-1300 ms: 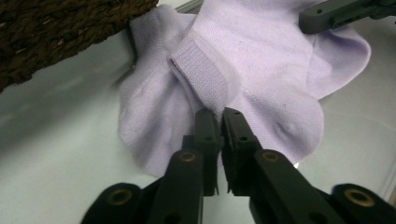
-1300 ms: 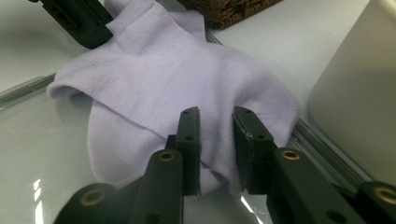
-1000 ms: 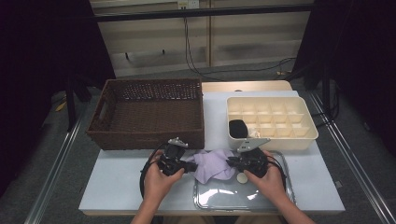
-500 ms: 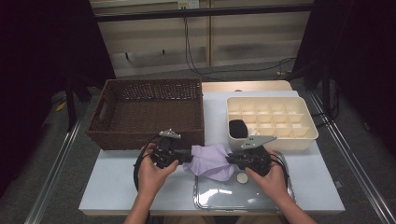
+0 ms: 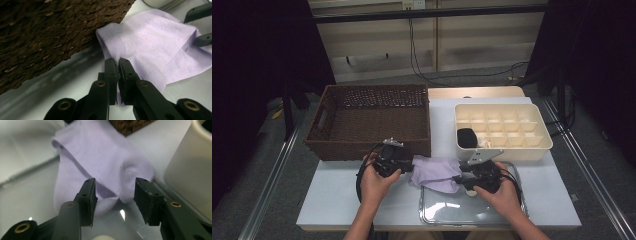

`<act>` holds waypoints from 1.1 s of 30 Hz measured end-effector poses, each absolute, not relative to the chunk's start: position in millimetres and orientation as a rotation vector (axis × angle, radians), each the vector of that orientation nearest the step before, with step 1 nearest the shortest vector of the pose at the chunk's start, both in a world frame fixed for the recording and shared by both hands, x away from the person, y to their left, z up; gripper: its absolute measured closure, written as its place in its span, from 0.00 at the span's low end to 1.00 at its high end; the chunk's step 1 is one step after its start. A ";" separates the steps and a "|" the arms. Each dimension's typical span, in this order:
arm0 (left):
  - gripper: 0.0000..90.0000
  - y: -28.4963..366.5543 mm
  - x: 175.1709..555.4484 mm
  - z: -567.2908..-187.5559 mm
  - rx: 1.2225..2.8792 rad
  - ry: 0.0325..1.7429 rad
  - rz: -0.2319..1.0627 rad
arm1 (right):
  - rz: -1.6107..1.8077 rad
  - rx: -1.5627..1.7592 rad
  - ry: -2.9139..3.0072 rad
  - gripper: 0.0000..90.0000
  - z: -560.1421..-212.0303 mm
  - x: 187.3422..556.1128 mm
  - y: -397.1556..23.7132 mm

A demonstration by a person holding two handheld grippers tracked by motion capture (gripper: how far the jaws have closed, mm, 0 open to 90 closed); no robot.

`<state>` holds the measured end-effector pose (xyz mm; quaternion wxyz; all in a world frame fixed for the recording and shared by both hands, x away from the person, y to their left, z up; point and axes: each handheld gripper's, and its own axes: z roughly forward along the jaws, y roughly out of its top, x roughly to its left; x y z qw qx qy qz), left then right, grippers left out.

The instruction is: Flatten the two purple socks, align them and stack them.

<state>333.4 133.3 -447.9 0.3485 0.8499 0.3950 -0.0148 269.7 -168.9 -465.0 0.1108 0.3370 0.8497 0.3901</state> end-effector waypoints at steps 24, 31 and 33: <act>0.56 129.3 317.2 -441.8 2.183 0.935 0.019 | 1.068 1.077 2.387 0.65 -465.2 285.8 -194.9; 0.59 130.4 313.5 -442.5 2.205 0.929 0.008 | 1.125 1.033 2.394 0.66 -457.9 285.1 -186.9; 0.60 128.6 312.1 -444.0 2.206 0.927 -0.004 | 1.148 1.038 2.401 0.67 -458.3 285.8 -182.8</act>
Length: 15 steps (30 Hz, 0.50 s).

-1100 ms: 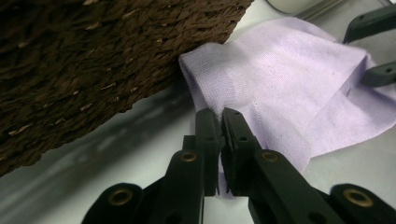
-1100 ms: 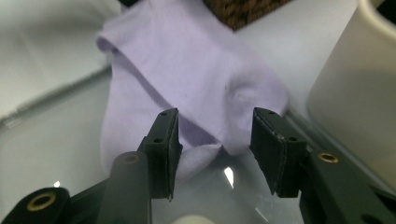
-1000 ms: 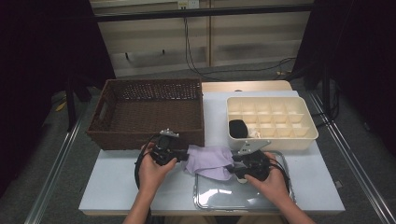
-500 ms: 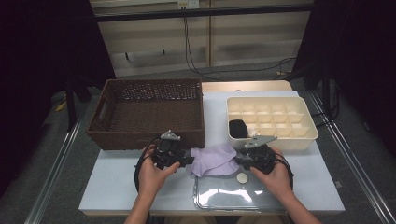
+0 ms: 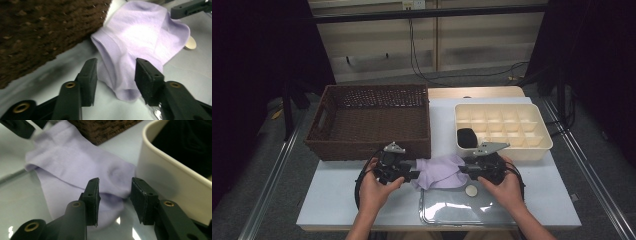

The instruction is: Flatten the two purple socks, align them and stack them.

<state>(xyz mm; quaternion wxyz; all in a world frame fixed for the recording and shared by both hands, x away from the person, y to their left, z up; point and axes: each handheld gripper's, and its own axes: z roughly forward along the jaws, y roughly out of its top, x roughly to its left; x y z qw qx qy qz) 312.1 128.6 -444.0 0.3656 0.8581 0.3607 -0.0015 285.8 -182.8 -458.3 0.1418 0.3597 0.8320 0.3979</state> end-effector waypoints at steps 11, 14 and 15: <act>0.81 124.1 309.3 -450.2 2.231 0.935 -0.021 | 1.149 1.043 2.479 0.95 -471.5 295.3 -167.6; 0.91 124.2 308.5 -447.8 2.242 0.940 -0.022 | 1.159 1.044 2.472 0.97 -471.2 295.4 -168.3; 0.92 123.9 308.1 -446.8 2.238 0.949 -0.030 | 1.179 1.051 2.466 0.98 -469.8 295.6 -169.8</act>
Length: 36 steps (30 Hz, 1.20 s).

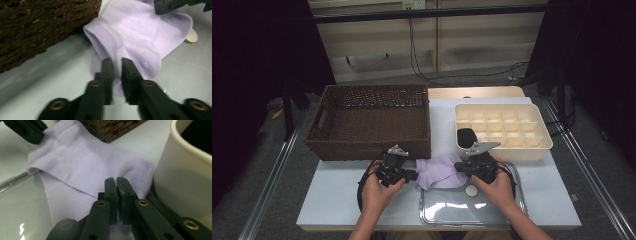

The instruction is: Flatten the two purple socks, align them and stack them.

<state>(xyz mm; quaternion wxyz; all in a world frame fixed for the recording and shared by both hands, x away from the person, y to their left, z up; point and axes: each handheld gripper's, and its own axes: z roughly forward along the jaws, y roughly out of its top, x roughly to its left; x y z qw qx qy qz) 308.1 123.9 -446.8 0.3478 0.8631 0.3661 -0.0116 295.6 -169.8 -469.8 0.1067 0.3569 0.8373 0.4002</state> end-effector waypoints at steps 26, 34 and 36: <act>0.78 130.0 324.0 -434.6 2.189 0.955 0.019 | 1.258 1.014 2.492 0.89 -455.4 265.1 -166.5; 0.68 129.6 321.0 -440.0 2.198 0.954 0.007 | 1.247 1.026 2.434 0.75 -453.1 267.4 -170.1; 0.65 128.9 320.9 -445.5 2.213 0.962 0.001 | 1.215 1.037 2.463 0.76 -457.3 268.2 -169.1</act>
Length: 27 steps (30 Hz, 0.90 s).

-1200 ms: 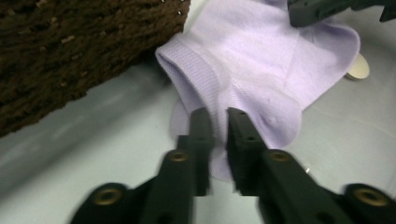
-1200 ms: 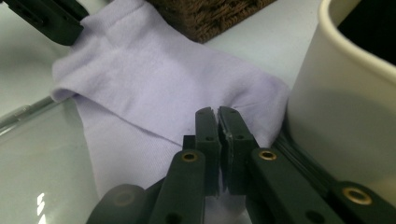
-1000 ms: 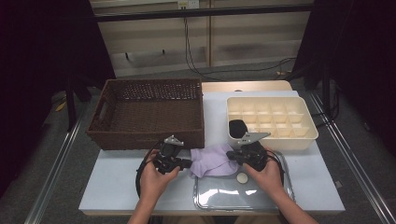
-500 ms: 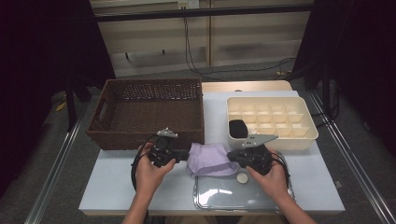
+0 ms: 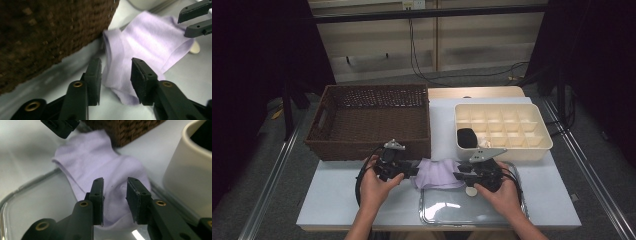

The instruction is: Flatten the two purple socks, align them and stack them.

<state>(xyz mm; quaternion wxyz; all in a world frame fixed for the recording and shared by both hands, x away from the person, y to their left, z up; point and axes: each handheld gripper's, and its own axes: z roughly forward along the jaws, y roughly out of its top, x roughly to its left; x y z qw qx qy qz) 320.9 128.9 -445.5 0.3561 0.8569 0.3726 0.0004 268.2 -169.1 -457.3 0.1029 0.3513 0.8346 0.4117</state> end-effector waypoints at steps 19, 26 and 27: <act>0.93 123.9 319.5 -451.2 2.246 0.985 -0.051 | 1.164 1.026 2.525 0.95 -470.4 268.6 -162.9; 0.92 128.9 319.8 -439.1 2.197 0.981 -0.048 | 1.202 1.028 2.513 0.97 -464.7 267.9 -164.6; 0.91 128.9 319.8 -439.1 2.197 0.981 -0.048 | 1.202 1.028 2.513 0.97 -464.7 267.9 -164.6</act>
